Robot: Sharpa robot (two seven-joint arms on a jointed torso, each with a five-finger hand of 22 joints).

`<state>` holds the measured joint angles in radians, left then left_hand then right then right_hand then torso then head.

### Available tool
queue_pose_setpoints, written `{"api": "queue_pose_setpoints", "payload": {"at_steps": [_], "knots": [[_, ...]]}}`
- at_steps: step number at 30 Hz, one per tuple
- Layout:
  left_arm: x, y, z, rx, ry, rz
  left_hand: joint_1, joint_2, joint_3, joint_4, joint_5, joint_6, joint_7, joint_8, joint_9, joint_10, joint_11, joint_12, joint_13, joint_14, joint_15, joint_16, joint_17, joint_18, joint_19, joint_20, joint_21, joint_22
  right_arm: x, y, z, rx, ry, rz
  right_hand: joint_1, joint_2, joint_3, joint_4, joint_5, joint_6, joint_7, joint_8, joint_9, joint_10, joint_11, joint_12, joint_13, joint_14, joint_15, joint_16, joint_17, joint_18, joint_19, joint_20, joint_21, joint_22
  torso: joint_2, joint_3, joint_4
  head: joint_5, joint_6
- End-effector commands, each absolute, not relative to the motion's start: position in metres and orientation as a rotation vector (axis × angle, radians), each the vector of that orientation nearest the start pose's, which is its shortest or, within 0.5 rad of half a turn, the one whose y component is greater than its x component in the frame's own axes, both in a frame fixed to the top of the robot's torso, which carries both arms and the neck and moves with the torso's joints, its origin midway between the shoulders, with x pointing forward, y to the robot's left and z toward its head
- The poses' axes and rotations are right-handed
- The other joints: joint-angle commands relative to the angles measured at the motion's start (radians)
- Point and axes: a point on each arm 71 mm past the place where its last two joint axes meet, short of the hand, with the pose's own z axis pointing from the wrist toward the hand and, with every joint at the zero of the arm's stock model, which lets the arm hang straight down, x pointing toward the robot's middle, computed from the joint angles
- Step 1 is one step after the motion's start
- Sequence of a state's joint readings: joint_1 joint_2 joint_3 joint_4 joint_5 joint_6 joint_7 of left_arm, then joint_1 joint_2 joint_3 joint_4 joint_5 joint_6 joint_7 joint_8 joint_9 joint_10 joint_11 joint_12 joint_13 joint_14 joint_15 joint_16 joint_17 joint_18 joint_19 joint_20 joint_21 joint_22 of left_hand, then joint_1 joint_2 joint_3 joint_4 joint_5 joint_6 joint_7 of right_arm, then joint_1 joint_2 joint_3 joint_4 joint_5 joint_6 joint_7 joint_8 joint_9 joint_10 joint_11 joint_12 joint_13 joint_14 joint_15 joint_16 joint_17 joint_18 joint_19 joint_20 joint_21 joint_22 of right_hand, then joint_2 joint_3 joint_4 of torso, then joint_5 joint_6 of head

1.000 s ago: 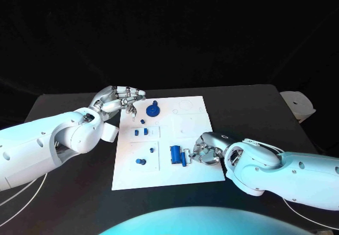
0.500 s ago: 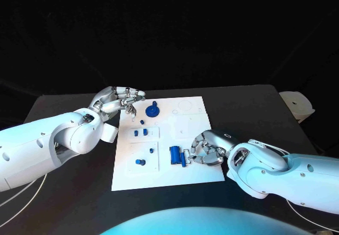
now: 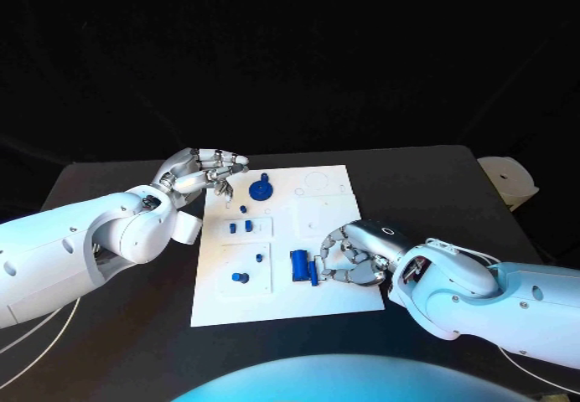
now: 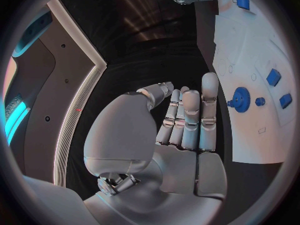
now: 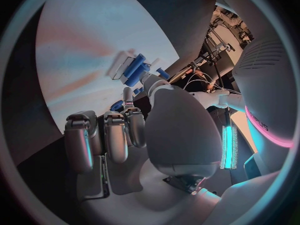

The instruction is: Assemble the parts on the task board

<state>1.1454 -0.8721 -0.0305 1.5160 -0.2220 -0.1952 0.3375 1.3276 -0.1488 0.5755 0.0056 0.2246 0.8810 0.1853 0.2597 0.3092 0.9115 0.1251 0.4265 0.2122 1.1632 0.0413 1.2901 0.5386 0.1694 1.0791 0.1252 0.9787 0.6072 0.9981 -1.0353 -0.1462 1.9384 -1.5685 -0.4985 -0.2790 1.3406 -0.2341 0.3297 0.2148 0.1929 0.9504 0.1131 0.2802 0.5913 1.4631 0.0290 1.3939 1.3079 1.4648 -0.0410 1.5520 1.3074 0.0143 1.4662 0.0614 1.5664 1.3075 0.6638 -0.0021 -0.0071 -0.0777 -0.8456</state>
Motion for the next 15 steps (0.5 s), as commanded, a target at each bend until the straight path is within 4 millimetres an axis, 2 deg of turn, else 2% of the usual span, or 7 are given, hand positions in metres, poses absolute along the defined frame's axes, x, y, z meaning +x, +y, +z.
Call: {"api": "queue_pose_setpoints", "payload": {"at_steps": [1, 4, 9, 10, 11, 12, 15], "knots": [[0.4766, 0.213, -0.2002, -0.908, 1.604, -1.548, -0.001, -0.005, 0.005, 0.001, 0.004, -0.006, 0.003, 0.004, 0.001, -0.008, 0.0, 0.005, -0.001, -0.002, 0.004, 0.004, -0.002, 0.016, 0.001, 0.007, -0.005, -0.002, 0.3405, -0.1767, -0.2476, -0.188, 1.735, 0.777, 0.006, 0.001, 0.002, 0.0, 0.001, 0.013, -0.002, 0.004, 0.001, 0.028, 0.002, 0.004, 0.178, 0.097, 0.004, 0.001, 0.224, -0.012, 0.101, 0.007, -0.005, 0.26, 0.0, 0.0001, -0.0004, 0.001, 0.001], [0.4766, 0.2128, -0.2002, -0.908, 1.605, -1.549, -0.001, -0.005, 0.005, 0.001, 0.004, -0.006, 0.003, 0.004, 0.001, -0.008, 0.0, 0.005, -0.001, -0.002, 0.004, 0.004, -0.002, 0.016, 0.001, 0.007, -0.005, -0.002, 0.3403, -0.1746, -0.2485, -0.204, 1.725, 0.774, -0.001, -0.017, -0.022, 0.008, -0.021, -0.023, 0.01, -0.03, -0.013, 0.024, 0.011, -0.001, 0.175, 0.097, 0.01, 0.001, 0.224, -0.011, 0.1, 0.01, -0.009, 0.259, 0.001, 0.0001, -0.0008, 0.001, 0.001], [0.4766, 0.2127, -0.2002, -0.908, 1.605, -1.549, -0.001, -0.005, 0.005, 0.001, 0.004, -0.006, 0.003, 0.004, 0.001, -0.008, 0.0, 0.005, -0.001, -0.002, 0.004, 0.004, -0.002, 0.016, 0.001, 0.007, -0.005, -0.002, 0.3412, -0.1714, -0.2496, -0.219, 1.706, 0.757, 0.011, -0.012, -0.076, 0.022, -0.051, -0.071, 0.028, -0.077, -0.027, 0.011, 0.028, -0.015, 0.168, 0.096, 0.025, -0.001, 0.221, -0.01, 0.097, 0.023, -0.018, 0.257, 0.0, 0.0009, 0.0005, 0.0, 0.001], [0.4767, 0.2127, -0.2003, -0.908, 1.605, -1.549, -0.001, -0.005, 0.005, 0.001, 0.004, -0.006, 0.003, 0.004, 0.001, -0.008, 0.0, 0.005, -0.001, -0.002, 0.004, 0.004, -0.002, 0.016, 0.001, 0.007, -0.005, -0.002, 0.3413, -0.171, -0.2497, -0.221, 1.702, 0.753, 0.027, -0.002, -0.128, 0.034, -0.058, -0.104, 0.037, -0.102, -0.038, 0.0, 0.041, -0.028, 0.16, 0.095, 0.035, -0.002, 0.219, -0.008, 0.094, 0.03, -0.025, 0.255, 0.001, 0.0009, 0.0005, 0.0, 0.001], [0.4767, 0.2128, -0.2003, -0.908, 1.605, -1.549, -0.001, -0.005, 0.005, 0.001, 0.004, -0.006, 0.003, 0.004, 0.001, -0.008, 0.0, 0.005, -0.001, -0.002, 0.004, 0.004, -0.002, 0.016, 0.001, 0.007, -0.005, -0.002, 0.3415, -0.1706, -0.2498, -0.223, 1.7, 0.749, 0.062, 0.025, -0.218, 0.064, -0.059, -0.136, 0.047, -0.126, -0.05, -0.013, 0.053, -0.04, 0.152, 0.096, 0.049, 0.001, 0.226, -0.011, 0.099, 0.039, -0.013, 0.258, 0.001, 0.001, 0.0009, 0.0, 0.001], [0.4767, 0.2128, -0.2003, -0.908, 1.605, -1.549, -0.001, -0.005, 0.005, 0.001, 0.004, -0.006, 0.003, 0.004, 0.001, -0.008, 0.0, 0.005, -0.001, -0.002, 0.004, 0.004, -0.002, 0.016, 0.001, 0.007, -0.005, -0.002, 0.3416, -0.1702, -0.2499, -0.226, 1.698, 0.745, 0.067, 0.017, -0.237, 0.069, -0.06, -0.136, 0.051, -0.127, -0.051, -0.015, 0.051, -0.044, 0.15, 0.097, 0.046, 0.002, 0.229, -0.01, 0.098, 0.042, -0.015, 0.258, 0.001, 0.0009, 0.001, 0.0, 0.002], [0.4768, 0.2129, -0.2004, -0.908, 1.605, -1.549, -0.001, -0.005, 0.005, 0.001, 0.004, -0.006, 0.003, 0.004, 0.001, -0.008, 0.0, 0.005, -0.001, -0.002, 0.004, 0.004, -0.002, 0.016, 0.001, 0.007, -0.005, -0.002, 0.3423, -0.1691, -0.2511, -0.235, 1.702, 0.732, 0.093, 0.024, -0.314, 0.079, -0.05, -0.162, 0.059, -0.144, -0.06, -0.023, 0.057, -0.049, 0.143, 0.097, 0.051, 0.003, 0.231, -0.01, 0.097, 0.048, -0.016, 0.257, 0.0, 0.0006, 0.0007, 0.001, 0.001]]}}
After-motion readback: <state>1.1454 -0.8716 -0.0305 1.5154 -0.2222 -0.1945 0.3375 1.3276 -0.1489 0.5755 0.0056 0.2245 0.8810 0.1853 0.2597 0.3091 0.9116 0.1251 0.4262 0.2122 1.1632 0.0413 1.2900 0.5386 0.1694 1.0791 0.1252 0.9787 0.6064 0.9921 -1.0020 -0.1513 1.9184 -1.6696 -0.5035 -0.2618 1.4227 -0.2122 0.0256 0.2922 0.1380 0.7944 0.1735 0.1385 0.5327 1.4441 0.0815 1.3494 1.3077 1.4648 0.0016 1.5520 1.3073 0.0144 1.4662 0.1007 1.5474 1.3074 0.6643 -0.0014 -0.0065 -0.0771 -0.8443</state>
